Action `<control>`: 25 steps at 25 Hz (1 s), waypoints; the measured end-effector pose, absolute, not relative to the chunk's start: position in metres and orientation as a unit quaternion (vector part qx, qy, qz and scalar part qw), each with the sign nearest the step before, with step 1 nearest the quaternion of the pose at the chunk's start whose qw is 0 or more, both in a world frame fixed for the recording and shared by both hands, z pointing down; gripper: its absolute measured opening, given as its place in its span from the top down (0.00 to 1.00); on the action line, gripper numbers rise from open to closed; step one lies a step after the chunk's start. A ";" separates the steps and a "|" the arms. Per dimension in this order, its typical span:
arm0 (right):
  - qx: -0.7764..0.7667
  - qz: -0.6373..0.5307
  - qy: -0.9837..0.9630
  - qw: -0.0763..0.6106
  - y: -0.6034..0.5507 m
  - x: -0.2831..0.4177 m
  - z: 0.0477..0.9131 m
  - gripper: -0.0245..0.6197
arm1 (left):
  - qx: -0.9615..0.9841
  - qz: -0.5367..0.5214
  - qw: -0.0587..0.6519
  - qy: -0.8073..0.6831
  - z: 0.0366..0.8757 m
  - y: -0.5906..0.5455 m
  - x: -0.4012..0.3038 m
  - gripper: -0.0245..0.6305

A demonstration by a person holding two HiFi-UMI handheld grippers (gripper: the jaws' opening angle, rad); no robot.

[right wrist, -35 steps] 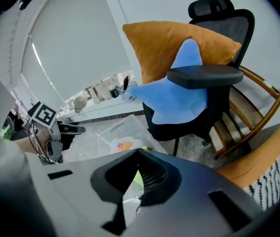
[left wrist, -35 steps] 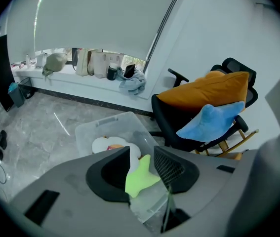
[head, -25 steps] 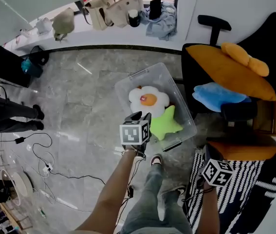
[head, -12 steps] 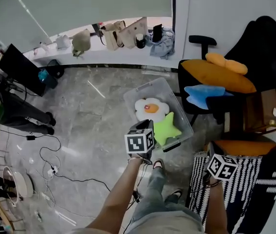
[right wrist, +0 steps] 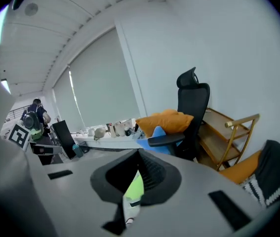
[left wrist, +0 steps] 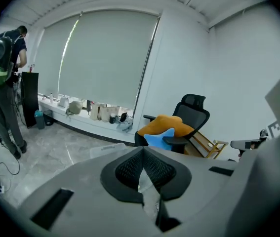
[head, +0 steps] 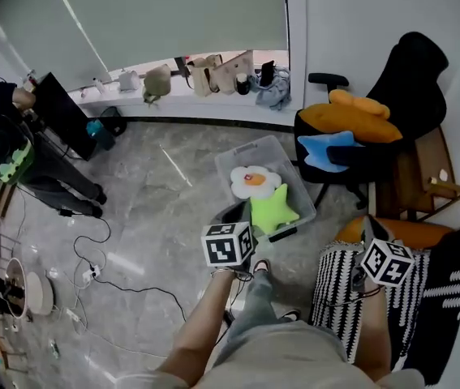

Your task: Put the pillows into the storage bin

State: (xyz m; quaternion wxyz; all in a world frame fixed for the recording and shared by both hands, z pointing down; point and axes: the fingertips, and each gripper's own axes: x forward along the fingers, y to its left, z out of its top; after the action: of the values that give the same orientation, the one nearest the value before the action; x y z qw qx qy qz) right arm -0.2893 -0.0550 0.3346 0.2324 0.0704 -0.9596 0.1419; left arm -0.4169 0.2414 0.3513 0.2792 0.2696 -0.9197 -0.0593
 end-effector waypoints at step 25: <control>0.088 0.149 -0.970 0.171 -0.026 -0.233 0.315 0.96 | 0.210 -0.071 0.247 -0.943 0.340 0.319 -0.360 0.94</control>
State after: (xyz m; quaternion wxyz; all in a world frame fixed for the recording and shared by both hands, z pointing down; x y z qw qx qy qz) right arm -0.2327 -0.0263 0.3149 0.1711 0.0884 -0.9700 0.1486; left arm -0.3600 0.3190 0.3398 0.2471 0.2102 -0.9433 -0.0707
